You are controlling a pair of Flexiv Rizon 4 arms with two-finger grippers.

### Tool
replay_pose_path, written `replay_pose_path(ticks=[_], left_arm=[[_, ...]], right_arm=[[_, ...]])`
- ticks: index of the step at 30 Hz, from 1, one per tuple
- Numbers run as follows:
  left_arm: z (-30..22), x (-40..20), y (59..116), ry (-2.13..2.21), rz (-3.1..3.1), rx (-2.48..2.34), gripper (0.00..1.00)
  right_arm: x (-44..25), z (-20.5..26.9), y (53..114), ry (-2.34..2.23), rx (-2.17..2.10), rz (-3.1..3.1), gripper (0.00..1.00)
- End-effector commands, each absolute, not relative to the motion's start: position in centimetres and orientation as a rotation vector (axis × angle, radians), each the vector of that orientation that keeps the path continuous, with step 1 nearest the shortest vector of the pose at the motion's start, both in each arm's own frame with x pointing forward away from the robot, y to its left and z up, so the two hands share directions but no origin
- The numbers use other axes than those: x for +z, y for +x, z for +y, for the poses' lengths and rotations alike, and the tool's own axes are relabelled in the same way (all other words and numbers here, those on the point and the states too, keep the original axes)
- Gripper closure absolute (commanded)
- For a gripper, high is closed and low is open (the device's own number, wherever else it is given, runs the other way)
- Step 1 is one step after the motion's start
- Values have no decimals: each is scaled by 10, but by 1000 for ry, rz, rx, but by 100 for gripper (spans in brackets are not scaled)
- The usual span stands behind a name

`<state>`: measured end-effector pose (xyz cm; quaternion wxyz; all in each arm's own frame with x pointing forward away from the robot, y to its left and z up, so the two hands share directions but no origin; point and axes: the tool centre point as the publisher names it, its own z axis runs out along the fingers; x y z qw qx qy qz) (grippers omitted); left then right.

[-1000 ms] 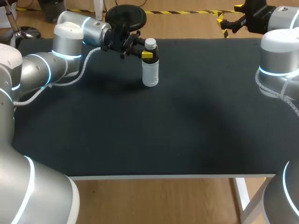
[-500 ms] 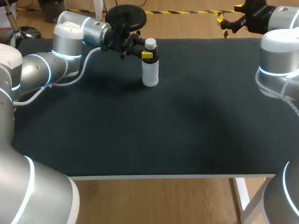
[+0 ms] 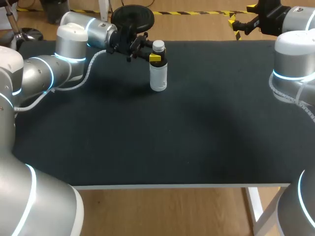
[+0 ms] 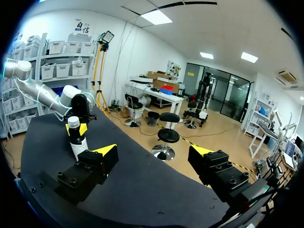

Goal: Unscrew the bottle cap

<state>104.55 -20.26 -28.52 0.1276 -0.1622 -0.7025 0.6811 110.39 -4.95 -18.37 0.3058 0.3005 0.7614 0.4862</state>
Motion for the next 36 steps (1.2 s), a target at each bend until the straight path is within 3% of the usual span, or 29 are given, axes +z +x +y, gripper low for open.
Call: replay_pose_path(ticks=[1,11,36], left_arm=[[-203,-288,1053,-513,-2008,1957,100],[-203,-288,1053,-513,-2008,1957,100],[-203,-288,1053,-513,-2008,1957,100]], right_arm=[[-184,-50,1104,795,1288,2015,0],[-188,-41,1103,788,1339,2022,0],[-200,117,1063,689,1687,1883,0]])
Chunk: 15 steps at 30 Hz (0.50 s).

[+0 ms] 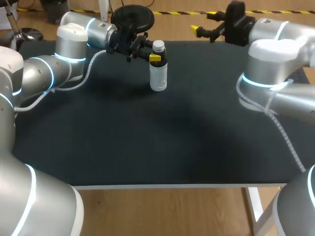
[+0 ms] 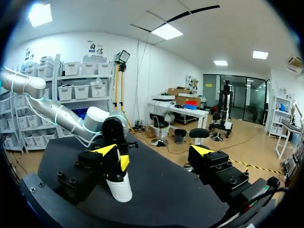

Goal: Unscrew the bottle cap

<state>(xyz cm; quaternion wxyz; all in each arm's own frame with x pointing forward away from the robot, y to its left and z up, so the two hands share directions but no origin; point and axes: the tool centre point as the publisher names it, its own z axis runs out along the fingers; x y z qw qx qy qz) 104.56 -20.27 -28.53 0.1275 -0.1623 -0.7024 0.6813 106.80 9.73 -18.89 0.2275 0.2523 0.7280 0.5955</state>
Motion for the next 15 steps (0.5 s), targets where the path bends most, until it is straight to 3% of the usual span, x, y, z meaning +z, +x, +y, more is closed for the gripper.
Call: replay_pose_path(ticks=[1,15], left_arm=[[-203,-288,1053,-513,-2008,1957,100],[-203,-288,1053,-513,-2008,1957,100]], right_arm=[[-202,122,1060,684,1691,1883,0],[-220,173,1041,618,1784,1896,0]])
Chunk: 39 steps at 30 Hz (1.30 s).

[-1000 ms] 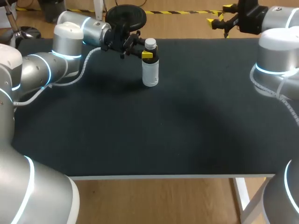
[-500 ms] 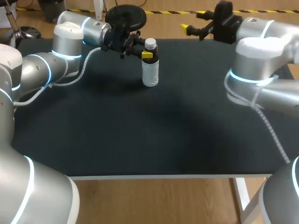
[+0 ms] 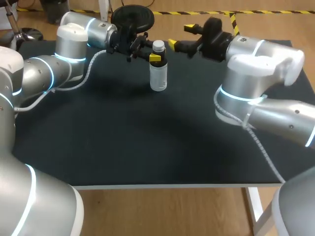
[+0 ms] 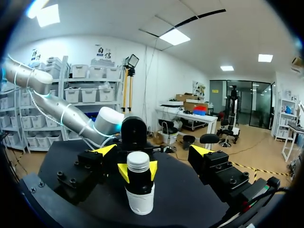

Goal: Unscrew the bottle cap

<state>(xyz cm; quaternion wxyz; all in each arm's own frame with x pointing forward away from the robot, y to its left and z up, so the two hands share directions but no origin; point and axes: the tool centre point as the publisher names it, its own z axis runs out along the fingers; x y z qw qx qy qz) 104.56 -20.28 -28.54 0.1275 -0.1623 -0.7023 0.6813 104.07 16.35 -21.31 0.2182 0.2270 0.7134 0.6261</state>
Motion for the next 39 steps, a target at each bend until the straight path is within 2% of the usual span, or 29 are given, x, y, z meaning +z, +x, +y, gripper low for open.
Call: replay_pose_path(ticks=[1,21,39], left_arm=[[-203,-288,1053,-513,-2008,1957,100],[-203,-288,1053,-513,-2008,1957,100],[-203,-288,1053,-513,-2008,1957,100]], right_arm=[[-220,175,1039,616,1796,1897,0],[-236,220,1031,546,1879,1996,0],[-244,227,1044,546,1884,2033,0]])
